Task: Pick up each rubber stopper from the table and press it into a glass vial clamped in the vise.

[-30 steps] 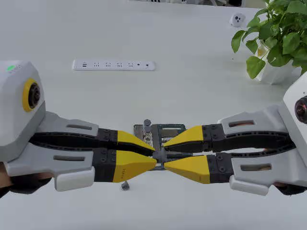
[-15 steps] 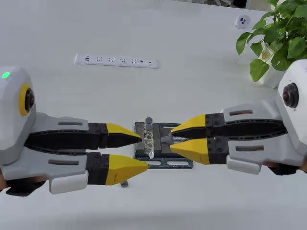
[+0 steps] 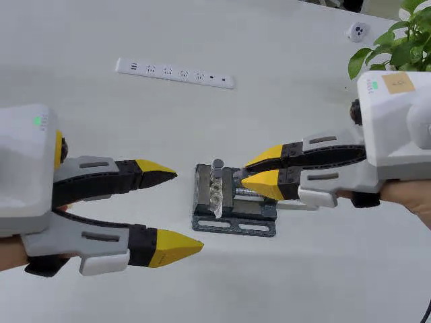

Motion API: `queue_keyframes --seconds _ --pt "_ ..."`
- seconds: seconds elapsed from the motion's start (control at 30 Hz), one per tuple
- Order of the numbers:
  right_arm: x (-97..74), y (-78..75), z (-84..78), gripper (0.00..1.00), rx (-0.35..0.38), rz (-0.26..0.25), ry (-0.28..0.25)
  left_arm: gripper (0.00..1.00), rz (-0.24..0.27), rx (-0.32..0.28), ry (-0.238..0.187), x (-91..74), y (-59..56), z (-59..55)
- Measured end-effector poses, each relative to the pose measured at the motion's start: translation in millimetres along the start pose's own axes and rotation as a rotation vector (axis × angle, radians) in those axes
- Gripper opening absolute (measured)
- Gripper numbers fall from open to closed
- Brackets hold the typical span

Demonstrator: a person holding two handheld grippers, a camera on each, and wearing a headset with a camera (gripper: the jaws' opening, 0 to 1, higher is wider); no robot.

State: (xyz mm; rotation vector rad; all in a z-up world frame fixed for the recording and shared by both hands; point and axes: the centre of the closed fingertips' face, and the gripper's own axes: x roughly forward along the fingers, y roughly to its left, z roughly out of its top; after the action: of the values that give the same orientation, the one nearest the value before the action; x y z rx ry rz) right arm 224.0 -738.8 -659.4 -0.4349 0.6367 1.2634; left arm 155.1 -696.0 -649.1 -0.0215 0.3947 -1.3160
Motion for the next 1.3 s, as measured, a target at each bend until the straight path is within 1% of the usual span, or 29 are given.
queue_keyframes --seconds 0.13,0.17,0.2,0.23,0.3,0.33,0.4,0.47,0.5,0.53,0.57,0.6,0.63,0.73,0.83,0.97,1.07,1.2,1.3 --pt "13.3 -14.5 -10.6 0.06 0.004 -0.007 0.07 0.69 0.031 0.006 0.008 3.7 5.1 -5.6" --pt "17.7 -18.5 -13.9 0.06 -0.008 -0.011 0.098 0.71 0.04 0.011 0.012 4.9 6.7 -7.2" --pt "21.3 -19.5 -15.0 0.06 -0.014 -0.01 0.113 0.72 0.047 0.015 0.016 5.5 7.9 -8.6" --pt "26.1 -23.0 -17.1 0.06 -0.013 -0.013 0.131 0.75 0.057 0.043 0.015 5.9 10.2 -9.2" --pt "32.2 -27.7 -21.3 0.06 -0.021 -0.014 0.162 0.79 0.066 0.048 0.023 13.4 7.4 -7.2" --pt "37.7 -32.7 -27.7 0.06 -0.036 -0.017 0.2 0.82 0.07 0.046 0.029 17.9 6.4 -6.8" --pt "45.4 -37.2 -34.8 0.06 -0.061 -0.019 0.244 0.84 0.082 0.072 0.045 25.6 4.1 -5.8" --pt "51.6 -39.0 -38.4 0.06 -0.068 -0.014 0.264 0.89 0.084 0.067 0.05 31.0 1.9 -4.4" --pt "55.7 -40.0 -41.3 0.06 -0.069 -0.008 0.278 0.9 0.085 0.073 0.044 26.5 5.3 -7.1" --pt "58.3 -40.6 -43.7 0.06 -0.071 -0.002 0.291 0.91 0.089 0.078 0.043 26.2 6.3 -7.7" --pt "62.3 -41.2 -47.2 0.06 -0.079 0.005 0.308 0.93 0.091 0.075 0.044 21.1 11.0 -11.8" --pt "65.0 -41.8 -49.9 0.06 -0.081 0.006 0.321 0.94 0.091 0.073 0.047 21.2 11.4 -13.0" --pt "67.4 -42.7 -52.4 0.06 -0.085 0.008 0.332 0.95 0.092 0.074 0.047 17.5 14.6 -16.2" --pt "75.1 -46.1 -64.3 0.06 -0.09 0.012 0.382 0.97 0.102 0.092 0.071 13.6 20.9 -25.9" --pt "80.0 -48.3 -69.2 0.06 -0.103 0.016 0.411 0.99 0.104 0.101 0.083 9.9 24.9 -32.1" --pt "84.0 -50.4 -69.8 0.06 -0.115 0.021 0.438 0.98 0.1 0.098 0.077 6.5 27.7 -35.3" --pt "86.4 -49.7 -75.2 0.06 -0.13 0.026 0.464 0.99 0.099 0.1 0.073 4.4 29.2 -36.9" --pt "88.9 -52.9 -76.0 0.06 -0.148 0.032 0.488 0.98 0.098 0.097 0.066 2.8 30.0 -38.1" --pt "91.1 -54.6 -78.8 0.06 -0.157 0.036 0.509 0.98 0.098 0.095 0.064 3.5 28.4 -39.2"
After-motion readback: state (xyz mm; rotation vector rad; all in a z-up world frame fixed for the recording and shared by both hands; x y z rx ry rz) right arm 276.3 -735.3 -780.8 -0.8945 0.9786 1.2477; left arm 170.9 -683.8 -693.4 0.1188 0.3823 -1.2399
